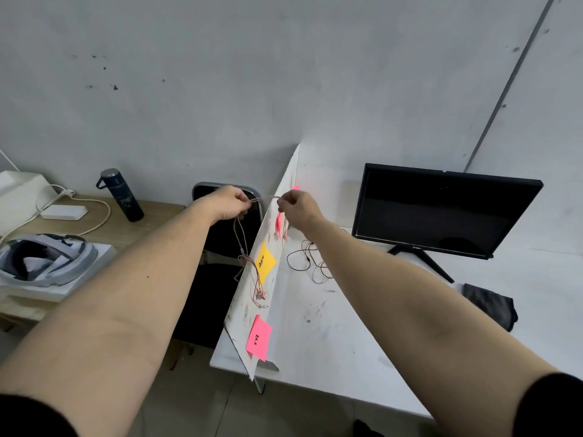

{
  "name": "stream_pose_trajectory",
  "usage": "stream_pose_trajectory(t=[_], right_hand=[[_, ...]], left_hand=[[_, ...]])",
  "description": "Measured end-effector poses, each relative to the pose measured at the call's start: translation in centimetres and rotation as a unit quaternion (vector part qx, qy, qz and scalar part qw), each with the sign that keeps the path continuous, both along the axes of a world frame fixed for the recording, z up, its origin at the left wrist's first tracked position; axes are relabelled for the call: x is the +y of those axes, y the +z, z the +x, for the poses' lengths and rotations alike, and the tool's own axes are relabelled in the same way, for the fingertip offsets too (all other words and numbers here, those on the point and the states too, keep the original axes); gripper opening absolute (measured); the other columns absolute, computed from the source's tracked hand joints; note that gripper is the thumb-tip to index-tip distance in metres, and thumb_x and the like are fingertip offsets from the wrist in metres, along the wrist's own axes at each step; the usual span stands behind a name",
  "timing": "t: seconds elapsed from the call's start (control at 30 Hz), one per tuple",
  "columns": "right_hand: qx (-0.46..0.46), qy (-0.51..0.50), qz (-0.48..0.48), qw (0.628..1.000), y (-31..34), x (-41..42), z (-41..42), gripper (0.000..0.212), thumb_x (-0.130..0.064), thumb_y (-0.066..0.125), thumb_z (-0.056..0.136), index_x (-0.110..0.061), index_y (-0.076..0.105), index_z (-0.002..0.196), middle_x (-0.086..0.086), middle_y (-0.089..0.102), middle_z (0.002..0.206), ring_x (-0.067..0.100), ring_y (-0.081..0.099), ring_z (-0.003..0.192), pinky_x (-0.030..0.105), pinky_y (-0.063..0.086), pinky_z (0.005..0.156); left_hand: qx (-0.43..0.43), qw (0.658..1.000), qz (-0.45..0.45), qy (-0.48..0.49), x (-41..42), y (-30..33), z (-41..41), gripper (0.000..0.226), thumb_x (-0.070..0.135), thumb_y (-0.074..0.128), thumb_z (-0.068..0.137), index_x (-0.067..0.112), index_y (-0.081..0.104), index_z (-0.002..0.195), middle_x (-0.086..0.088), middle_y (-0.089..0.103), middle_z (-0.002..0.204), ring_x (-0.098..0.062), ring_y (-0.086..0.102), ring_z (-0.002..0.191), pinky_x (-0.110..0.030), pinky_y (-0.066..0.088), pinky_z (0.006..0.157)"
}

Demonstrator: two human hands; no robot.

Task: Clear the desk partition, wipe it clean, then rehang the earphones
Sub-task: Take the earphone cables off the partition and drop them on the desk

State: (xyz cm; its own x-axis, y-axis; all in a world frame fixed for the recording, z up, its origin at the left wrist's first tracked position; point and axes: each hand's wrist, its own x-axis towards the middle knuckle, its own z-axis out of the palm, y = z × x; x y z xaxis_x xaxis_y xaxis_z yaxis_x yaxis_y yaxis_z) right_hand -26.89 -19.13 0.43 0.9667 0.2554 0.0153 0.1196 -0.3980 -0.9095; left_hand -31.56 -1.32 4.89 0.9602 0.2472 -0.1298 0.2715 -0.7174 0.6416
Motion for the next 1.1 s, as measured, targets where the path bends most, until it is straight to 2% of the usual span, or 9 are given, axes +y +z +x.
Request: stream_pose_trajectory(t=[0.1, 0.2, 0.3, 0.5, 0.57, 0.77, 0.87, 0.97, 1.1], right_hand=[[0.002, -0.046, 0.064, 0.997, 1.7, -0.6, 0.8, 0.016, -0.019, 0.056, 0.097, -0.020, 0.060, 0.081, -0.001, 0.069, 0.076, 0.014, 0.057, 0.068, 0.030, 0.048, 0.071], [0.010, -0.088, 0.130, 0.988, 3.4, -1.6, 1.6, 0.009, -0.019, 0.055, 0.098, -0.016, 0.061, 0.092, 0.001, 0.069, 0.077, 0.018, 0.060, 0.068, 0.032, 0.050, 0.065], [0.008, -0.131, 0.163, 0.978, 4.5, -2.8, 2.6, 0.010, -0.020, 0.054, 0.097, -0.020, 0.060, 0.089, 0.001, 0.070, 0.077, 0.019, 0.061, 0.069, 0.036, 0.054, 0.069], [0.002, -0.154, 0.171, 0.973, 5.0, -6.2, 4.4, 0.008, -0.021, 0.055, 0.097, -0.019, 0.062, 0.094, -0.002, 0.070, 0.073, 0.018, 0.061, 0.066, 0.035, 0.053, 0.070], [0.003, -0.158, 0.173, 0.972, 4.7, -7.4, 4.6, 0.008, -0.021, 0.056, 0.097, -0.017, 0.062, 0.099, -0.001, 0.070, 0.074, 0.018, 0.061, 0.067, 0.029, 0.052, 0.065], [0.039, -0.182, 0.116, 0.976, 1.1, -10.9, 7.2, 0.007, -0.025, 0.060, 0.094, -0.025, 0.064, 0.088, -0.003, 0.072, 0.073, 0.017, 0.067, 0.075, 0.039, 0.058, 0.079], [0.066, -0.164, 0.065, 0.982, -1.4, -12.8, 8.5, 0.010, -0.024, 0.059, 0.095, -0.020, 0.068, 0.098, -0.003, 0.072, 0.075, 0.017, 0.065, 0.074, 0.035, 0.057, 0.075], [0.106, -0.140, 0.021, 0.984, -4.2, -14.4, 9.8, 0.018, -0.022, 0.058, 0.095, -0.015, 0.069, 0.107, 0.002, 0.072, 0.083, 0.016, 0.062, 0.072, 0.031, 0.052, 0.067], [0.158, -0.118, -0.016, 0.980, -7.9, -15.5, 11.6, 0.018, -0.023, 0.059, 0.096, -0.014, 0.070, 0.108, 0.008, 0.072, 0.098, 0.022, 0.067, 0.082, 0.031, 0.049, 0.068]], left_hand=[[-0.068, 0.997, -0.014, 0.035, 0.4, 1.5, 1.1, 0.004, 0.014, 0.062, 0.094, 0.013, 0.065, 0.091, -0.009, 0.068, 0.093, -0.014, 0.062, 0.064, -0.021, 0.047, 0.061], [-0.146, 0.987, 0.005, 0.063, 0.1, 3.7, 2.3, 0.003, 0.019, 0.065, 0.090, 0.019, 0.068, 0.089, -0.007, 0.072, 0.094, -0.023, 0.070, 0.081, -0.029, 0.053, 0.078], [-0.217, 0.974, 0.009, 0.062, -1.4, 6.0, 3.5, 0.007, 0.020, 0.065, 0.090, 0.019, 0.070, 0.094, -0.007, 0.073, 0.095, -0.023, 0.070, 0.089, -0.031, 0.054, 0.086], [-0.309, 0.951, -0.018, -0.001, -7.0, 9.6, 6.1, 0.012, 0.019, 0.065, 0.090, 0.016, 0.072, 0.099, 0.002, 0.069, 0.089, -0.014, 0.066, 0.083, -0.022, 0.050, 0.080], [-0.305, 0.952, -0.031, -0.022, -9.3, 9.6, 6.9, 0.013, 0.018, 0.065, 0.090, 0.015, 0.072, 0.100, 0.003, 0.069, 0.089, -0.011, 0.063, 0.082, -0.017, 0.046, 0.076], [-0.220, 0.975, -0.005, -0.041, -14.7, 4.3, 10.1, 0.013, 0.016, 0.066, 0.090, 0.013, 0.074, 0.099, -0.003, 0.073, 0.099, -0.013, 0.063, 0.088, -0.015, 0.040, 0.076], [-0.158, 0.987, -0.002, -0.034, -15.9, 0.0, 11.6, 0.012, 0.016, 0.066, 0.090, 0.014, 0.074, 0.099, -0.005, 0.073, 0.102, -0.018, 0.064, 0.095, -0.017, 0.038, 0.077], [-0.106, 0.994, 0.002, -0.030, -16.9, -4.0, 12.9, 0.013, 0.017, 0.067, 0.090, 0.011, 0.073, 0.100, -0.007, 0.072, 0.103, -0.016, 0.058, 0.088, -0.019, 0.037, 0.075], [-0.050, 0.999, 0.005, -0.017, -17.5, -8.6, 14.9, 0.014, 0.016, 0.066, 0.091, 0.009, 0.073, 0.100, -0.009, 0.072, 0.104, -0.021, 0.062, 0.094, -0.020, 0.037, 0.075]])
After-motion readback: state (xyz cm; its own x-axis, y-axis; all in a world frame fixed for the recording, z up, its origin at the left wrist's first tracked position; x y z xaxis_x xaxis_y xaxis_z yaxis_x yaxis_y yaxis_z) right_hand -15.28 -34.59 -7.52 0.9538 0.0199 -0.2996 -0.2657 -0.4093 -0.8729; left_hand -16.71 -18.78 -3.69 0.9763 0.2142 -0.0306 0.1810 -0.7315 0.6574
